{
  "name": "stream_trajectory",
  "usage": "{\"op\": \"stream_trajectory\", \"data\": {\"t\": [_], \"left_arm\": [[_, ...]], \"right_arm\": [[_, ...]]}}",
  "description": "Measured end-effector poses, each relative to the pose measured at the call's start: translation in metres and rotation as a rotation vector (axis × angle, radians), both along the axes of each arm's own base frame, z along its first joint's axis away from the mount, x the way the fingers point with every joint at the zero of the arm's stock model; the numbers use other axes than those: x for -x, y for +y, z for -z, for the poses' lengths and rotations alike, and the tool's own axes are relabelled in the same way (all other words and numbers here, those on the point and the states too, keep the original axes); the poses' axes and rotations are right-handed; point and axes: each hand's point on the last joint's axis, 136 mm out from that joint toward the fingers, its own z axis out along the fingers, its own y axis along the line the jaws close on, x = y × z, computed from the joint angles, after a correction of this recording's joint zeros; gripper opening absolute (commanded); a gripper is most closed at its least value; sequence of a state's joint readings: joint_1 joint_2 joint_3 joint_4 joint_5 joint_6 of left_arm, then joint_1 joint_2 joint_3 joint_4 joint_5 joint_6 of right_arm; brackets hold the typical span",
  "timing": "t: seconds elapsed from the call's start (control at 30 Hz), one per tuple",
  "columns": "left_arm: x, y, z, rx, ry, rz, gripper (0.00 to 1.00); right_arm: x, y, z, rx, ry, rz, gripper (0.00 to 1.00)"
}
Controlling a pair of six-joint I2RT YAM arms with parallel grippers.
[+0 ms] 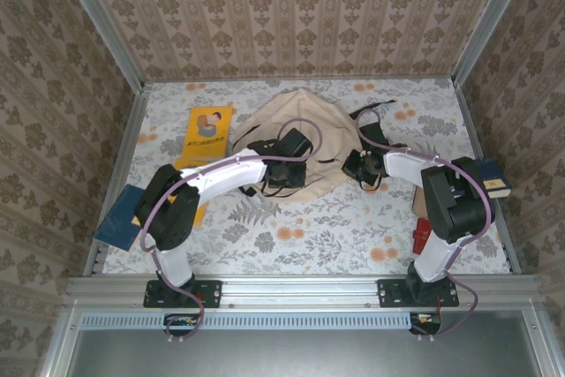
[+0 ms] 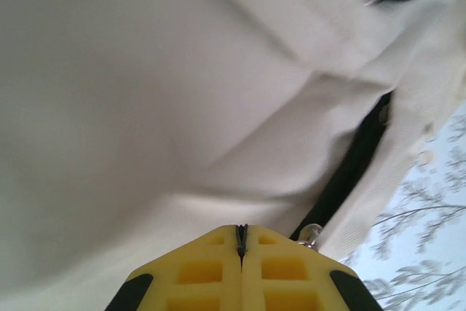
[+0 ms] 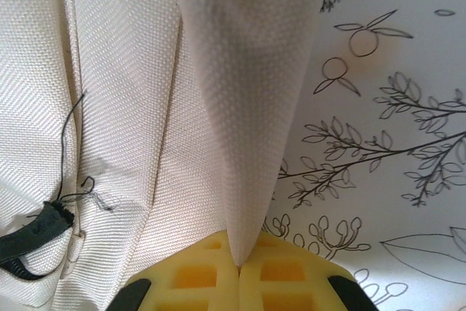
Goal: Pack books, pencil case, and school supplies into a backpack
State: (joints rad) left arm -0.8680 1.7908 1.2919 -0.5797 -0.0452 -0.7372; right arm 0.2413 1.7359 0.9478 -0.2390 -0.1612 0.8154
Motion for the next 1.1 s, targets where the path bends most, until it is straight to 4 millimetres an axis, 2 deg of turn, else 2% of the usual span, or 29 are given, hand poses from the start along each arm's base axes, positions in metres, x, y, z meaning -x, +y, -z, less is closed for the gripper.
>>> {"op": "stream_trajectory", "data": {"t": [0.13,0.3,0.33,0.4,0.47,0.5,0.6,0.7,0.8,0.93,1.0,1.1], "left_arm": [[0.009,0.021,0.002,-0.046,-0.008,-0.016,0.0],[0.008,0.04,0.001,-0.065,-0.024,-0.047,0.0],[0.008,0.042,0.0,-0.059,-0.029,-0.046,0.0],[0.006,0.04,-0.004,-0.042,-0.043,-0.034,0.0],[0.004,0.034,-0.009,-0.014,-0.06,-0.008,0.0],[0.004,0.031,-0.011,-0.004,-0.068,0.003,0.0],[0.006,0.019,-0.014,0.02,-0.084,0.048,0.0],[0.009,0.011,-0.016,0.041,-0.089,0.078,0.0],[0.009,0.008,-0.017,0.051,-0.095,0.092,0.0],[0.009,0.007,-0.018,0.053,-0.097,0.1,0.0],[0.009,0.007,-0.018,0.052,-0.098,0.103,0.0],[0.009,0.008,-0.017,0.049,-0.097,0.104,0.0]], "right_arm": [[0.0,-0.005,0.0,0.026,0.003,0.011,0.0],[-0.006,-0.008,-0.008,0.056,-0.006,0.009,0.0],[-0.008,-0.008,-0.01,0.062,-0.013,0.004,0.03],[-0.011,-0.008,-0.014,0.068,-0.024,-0.007,0.19],[-0.01,-0.009,-0.02,0.078,-0.033,-0.021,0.42],[-0.009,-0.01,-0.024,0.082,-0.041,-0.023,0.48],[-0.001,-0.01,-0.043,0.062,-0.083,-0.024,0.56],[0.019,-0.006,-0.059,0.001,-0.104,-0.02,0.58],[0.045,0.011,-0.056,-0.087,-0.08,-0.018,0.58],[0.074,0.05,-0.039,-0.184,-0.007,-0.04,0.56],[0.08,0.067,-0.035,-0.222,0.009,-0.04,0.55],[0.076,0.086,-0.03,-0.273,0.01,-0.016,0.5]]}}
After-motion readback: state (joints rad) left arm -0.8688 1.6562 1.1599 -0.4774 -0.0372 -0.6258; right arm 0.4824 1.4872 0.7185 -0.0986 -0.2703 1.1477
